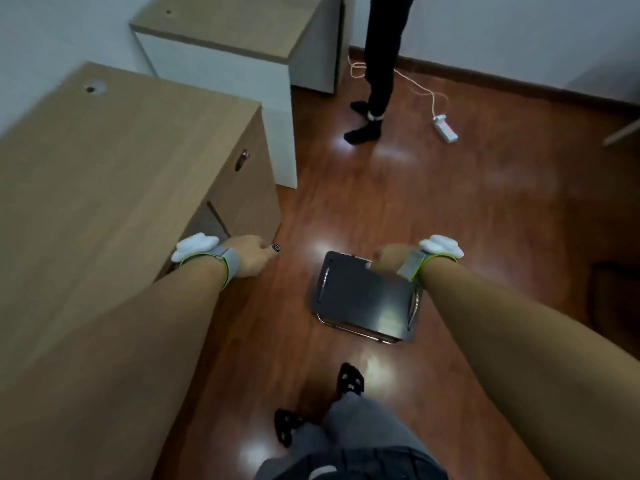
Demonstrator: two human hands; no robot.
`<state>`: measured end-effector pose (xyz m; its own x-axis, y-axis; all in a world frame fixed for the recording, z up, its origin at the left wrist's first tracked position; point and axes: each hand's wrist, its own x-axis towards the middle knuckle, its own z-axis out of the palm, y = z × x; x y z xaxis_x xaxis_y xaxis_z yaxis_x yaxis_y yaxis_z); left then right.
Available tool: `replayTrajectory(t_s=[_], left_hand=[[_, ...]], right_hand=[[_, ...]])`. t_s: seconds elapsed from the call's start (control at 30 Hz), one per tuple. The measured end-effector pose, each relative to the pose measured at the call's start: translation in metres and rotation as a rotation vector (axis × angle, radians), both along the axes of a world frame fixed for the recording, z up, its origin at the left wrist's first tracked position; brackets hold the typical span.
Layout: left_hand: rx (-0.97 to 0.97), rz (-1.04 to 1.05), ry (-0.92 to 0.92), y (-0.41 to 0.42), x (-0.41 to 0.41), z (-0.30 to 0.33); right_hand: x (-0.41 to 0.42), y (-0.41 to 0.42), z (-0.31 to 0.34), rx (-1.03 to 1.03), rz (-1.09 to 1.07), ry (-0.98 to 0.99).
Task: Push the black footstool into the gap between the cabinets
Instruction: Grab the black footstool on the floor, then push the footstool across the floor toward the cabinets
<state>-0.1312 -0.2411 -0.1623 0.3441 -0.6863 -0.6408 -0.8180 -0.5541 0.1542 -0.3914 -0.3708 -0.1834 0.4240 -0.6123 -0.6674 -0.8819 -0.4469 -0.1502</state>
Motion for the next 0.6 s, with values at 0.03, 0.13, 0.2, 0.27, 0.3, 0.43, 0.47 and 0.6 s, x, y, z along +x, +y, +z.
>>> replayTrajectory(t_s=[0.03,0.13,0.2,0.27,0.3,0.43,0.47,0.6], left_hand=[[0.019,-0.025,0.019,-0.01,-0.011,-0.006],[0.042,-0.058,0.055,-0.049,-0.042,-0.037],[0.043,-0.064,0.058,-0.057,-0.053,-0.05],[0.053,-0.063,0.062,-0.078,-0.065,-0.072],[0.064,-0.061,0.068,-0.087,-0.071,-0.084],[0.065,-0.022,0.08,-0.123,-0.089,-0.139],[0.025,-0.003,0.068,-0.123,-0.091,-0.144],[-0.108,0.109,0.113,-0.147,-0.113,-0.207]], right_hand=[[-0.015,-0.005,-0.007,0.012,-0.022,0.023],[-0.062,-0.034,-0.04,0.033,-0.157,0.041],[-0.075,-0.037,-0.05,0.012,-0.203,0.044],[-0.089,-0.054,-0.07,0.011,-0.283,0.023],[-0.096,-0.06,-0.08,0.011,-0.311,0.022],[-0.109,-0.081,-0.132,-0.011,-0.408,-0.004],[-0.109,-0.081,-0.137,-0.025,-0.414,-0.018],[-0.116,-0.097,-0.208,-0.02,-0.483,0.029]])
